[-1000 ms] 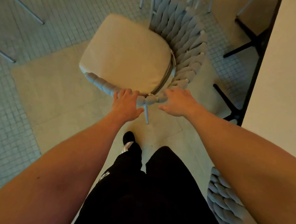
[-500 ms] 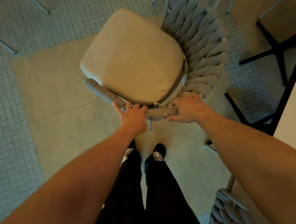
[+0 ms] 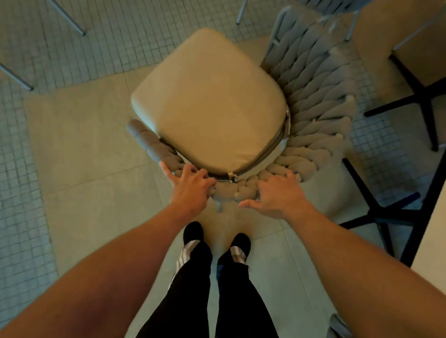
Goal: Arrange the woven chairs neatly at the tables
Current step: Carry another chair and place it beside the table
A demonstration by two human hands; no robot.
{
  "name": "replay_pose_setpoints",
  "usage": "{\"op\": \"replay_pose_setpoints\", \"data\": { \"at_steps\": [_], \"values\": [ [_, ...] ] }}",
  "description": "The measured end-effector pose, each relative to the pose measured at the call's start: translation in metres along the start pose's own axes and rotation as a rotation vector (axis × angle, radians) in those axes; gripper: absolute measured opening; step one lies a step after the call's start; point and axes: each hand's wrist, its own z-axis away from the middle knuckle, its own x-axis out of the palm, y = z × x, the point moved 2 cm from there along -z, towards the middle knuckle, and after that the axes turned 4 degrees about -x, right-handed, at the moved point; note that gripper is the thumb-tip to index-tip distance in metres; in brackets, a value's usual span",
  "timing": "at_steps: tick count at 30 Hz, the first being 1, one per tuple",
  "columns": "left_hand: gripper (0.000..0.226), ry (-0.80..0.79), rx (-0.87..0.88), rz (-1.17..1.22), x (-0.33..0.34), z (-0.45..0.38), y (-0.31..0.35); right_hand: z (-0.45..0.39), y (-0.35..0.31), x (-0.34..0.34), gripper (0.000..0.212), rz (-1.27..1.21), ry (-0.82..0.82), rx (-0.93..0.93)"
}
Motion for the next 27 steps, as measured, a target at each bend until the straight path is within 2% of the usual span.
{"op": "replay_pose_setpoints", "data": {
  "at_steps": [5, 8, 13, 16, 19, 22, 27],
  "values": [
    [0.035, -0.024, 0.162, -0.124, -0.016, -0.030, -0.050, -0.009, -0.047, 0.002, 0.085, -0.217, 0.070, 0.148],
    [0.043, -0.054, 0.241, -0.238, -0.030, -0.051, -0.074, -0.022, -0.077, -0.002, 0.093, -0.356, 0.027, 0.236],
    [0.047, -0.096, 0.177, -0.405, -0.046, -0.067, -0.082, -0.037, -0.093, -0.008, 0.090, -0.482, 0.028, 0.198],
    [0.061, -0.159, 0.118, -0.416, -0.043, -0.057, -0.061, -0.031, -0.075, 0.001, 0.080, -0.461, 0.012, 0.064],
    [0.074, -0.207, 0.153, -0.425, -0.034, -0.044, -0.029, -0.024, -0.050, 0.009, 0.073, -0.387, -0.024, -0.057],
    [0.072, -0.189, 0.195, -0.318, -0.016, -0.028, 0.007, -0.016, -0.024, 0.012, 0.076, -0.252, -0.065, -0.120],
    [0.061, -0.179, 0.169, -0.121, -0.014, -0.010, 0.059, -0.006, 0.027, 0.021, 0.079, -0.111, -0.134, -0.116]
  ]
}}
